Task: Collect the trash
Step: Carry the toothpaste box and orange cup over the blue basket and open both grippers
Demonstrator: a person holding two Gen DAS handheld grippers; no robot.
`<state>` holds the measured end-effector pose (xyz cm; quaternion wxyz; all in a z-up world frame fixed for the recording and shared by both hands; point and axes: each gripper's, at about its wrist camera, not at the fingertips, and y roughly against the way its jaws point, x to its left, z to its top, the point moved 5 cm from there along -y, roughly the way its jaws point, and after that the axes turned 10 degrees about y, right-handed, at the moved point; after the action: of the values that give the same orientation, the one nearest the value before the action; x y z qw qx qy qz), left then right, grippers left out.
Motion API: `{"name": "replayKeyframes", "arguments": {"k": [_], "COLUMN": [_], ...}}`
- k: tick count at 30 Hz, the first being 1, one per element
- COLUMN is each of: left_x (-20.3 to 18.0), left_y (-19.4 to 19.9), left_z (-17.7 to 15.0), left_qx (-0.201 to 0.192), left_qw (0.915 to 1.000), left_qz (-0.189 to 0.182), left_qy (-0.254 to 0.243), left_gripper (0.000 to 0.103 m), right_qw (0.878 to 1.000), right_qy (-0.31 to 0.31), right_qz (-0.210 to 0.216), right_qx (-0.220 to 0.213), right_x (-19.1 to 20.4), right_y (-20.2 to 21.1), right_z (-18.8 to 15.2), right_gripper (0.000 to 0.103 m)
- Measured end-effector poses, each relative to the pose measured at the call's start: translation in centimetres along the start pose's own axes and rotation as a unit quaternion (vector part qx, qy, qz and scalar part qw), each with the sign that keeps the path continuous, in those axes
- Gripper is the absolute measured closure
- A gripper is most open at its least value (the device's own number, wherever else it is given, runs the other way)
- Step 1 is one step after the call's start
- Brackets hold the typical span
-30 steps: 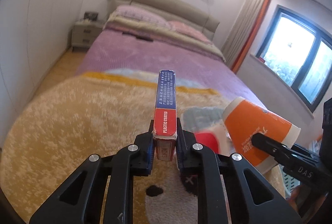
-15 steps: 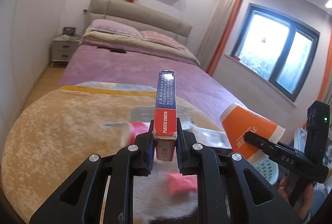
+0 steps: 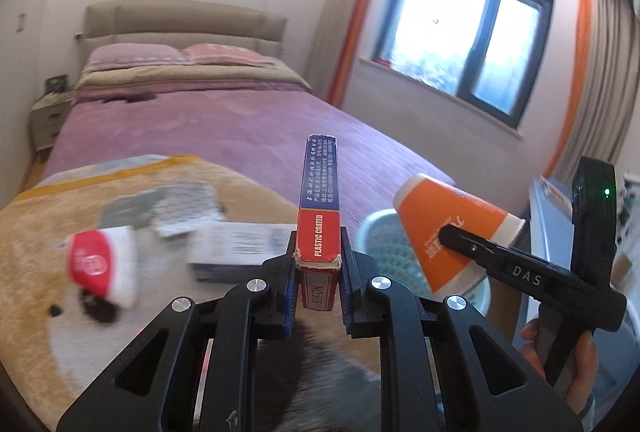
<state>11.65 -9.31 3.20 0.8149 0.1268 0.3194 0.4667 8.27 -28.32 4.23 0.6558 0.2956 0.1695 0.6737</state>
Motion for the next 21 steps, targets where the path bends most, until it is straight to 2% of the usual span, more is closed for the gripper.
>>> {"name": "replayKeyframes", "arguments": {"k": [7, 13, 21], "left_x": [-5.7, -9.0, -10.5], "left_y": [-5.0, -9.6, -14.4], "left_z": [-1.3, -3.2, -5.1], "left_qx": [0.046, 0.086, 0.130], "left_qw": [0.9979, 0.9942, 0.9890], "left_qz": [-0.035, -0.035, -0.023], "left_qy": [-0.028, -0.054, -0.067], "left_gripper": [0.088, 0.088, 0.088], "right_qw": [0.999, 0.995, 0.989], "right_qy": [-0.036, -0.078, -0.114], "right_qz": [-0.038, -0.058, -0.077], "right_qx": [0.002, 0.018, 0.049], "right_x": [-6.1, -10.6, -13.9], "right_y": [0.1, -1.7, -4.4], "right_z": [-0.9, -2.1, -4.5], "right_gripper": [0.065, 0.065, 0.064]}}
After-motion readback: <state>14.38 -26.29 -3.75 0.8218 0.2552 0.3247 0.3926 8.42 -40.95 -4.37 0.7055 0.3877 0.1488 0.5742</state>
